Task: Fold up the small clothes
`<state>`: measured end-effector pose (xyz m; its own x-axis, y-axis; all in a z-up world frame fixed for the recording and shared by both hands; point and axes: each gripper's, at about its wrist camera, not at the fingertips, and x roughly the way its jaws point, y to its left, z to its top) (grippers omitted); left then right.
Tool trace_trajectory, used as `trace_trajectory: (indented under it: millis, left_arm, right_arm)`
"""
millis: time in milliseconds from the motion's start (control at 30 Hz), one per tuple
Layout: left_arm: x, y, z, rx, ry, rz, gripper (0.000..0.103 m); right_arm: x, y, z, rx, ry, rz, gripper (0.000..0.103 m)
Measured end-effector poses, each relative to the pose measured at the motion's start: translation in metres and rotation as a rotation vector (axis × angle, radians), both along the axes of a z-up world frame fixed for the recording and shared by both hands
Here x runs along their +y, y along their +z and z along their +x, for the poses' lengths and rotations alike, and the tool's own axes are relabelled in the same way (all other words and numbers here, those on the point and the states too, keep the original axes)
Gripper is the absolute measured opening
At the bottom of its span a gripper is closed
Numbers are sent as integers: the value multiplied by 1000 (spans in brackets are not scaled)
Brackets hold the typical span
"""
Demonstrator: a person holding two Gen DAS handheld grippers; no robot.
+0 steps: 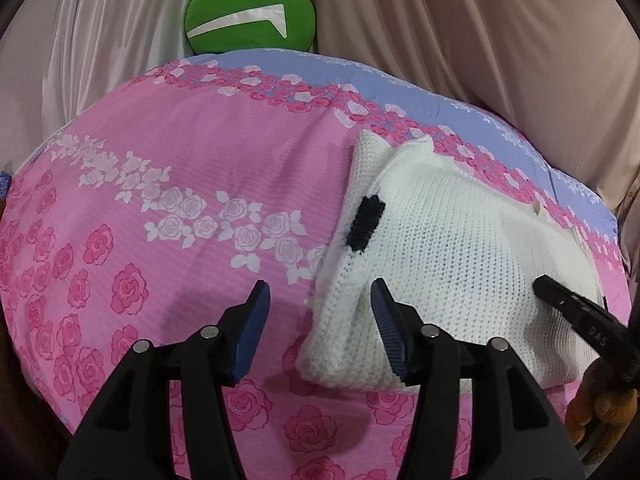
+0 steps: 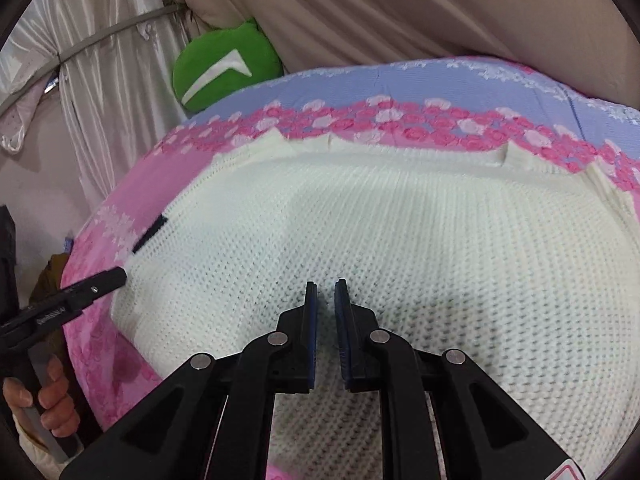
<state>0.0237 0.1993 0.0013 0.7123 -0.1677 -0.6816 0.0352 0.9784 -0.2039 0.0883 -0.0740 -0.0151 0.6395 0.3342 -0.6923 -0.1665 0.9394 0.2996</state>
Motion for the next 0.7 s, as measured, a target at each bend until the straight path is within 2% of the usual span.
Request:
trace_trajectory:
  millis: [100, 200, 333, 467, 700]
  left_arm:
    - [2, -2, 2, 3, -8, -8, 65]
    - [2, -3, 11, 9, -3, -28, 73]
    - [-5, -10, 26, 37, 0, -41, 73]
    - [-17, -18, 39, 68, -17, -44, 73]
    - [-39, -22, 47, 76, -34, -21, 73]
  right_arm:
    - [6, 3, -4, -25, 2, -42, 13]
    - [1, 12, -3, -32, 3, -2, 13]
    - [2, 3, 7, -9, 2, 8, 13]
    - [3, -3, 3, -43, 4, 10, 13]
    - [-9, -9, 3, -56, 8, 92, 11]
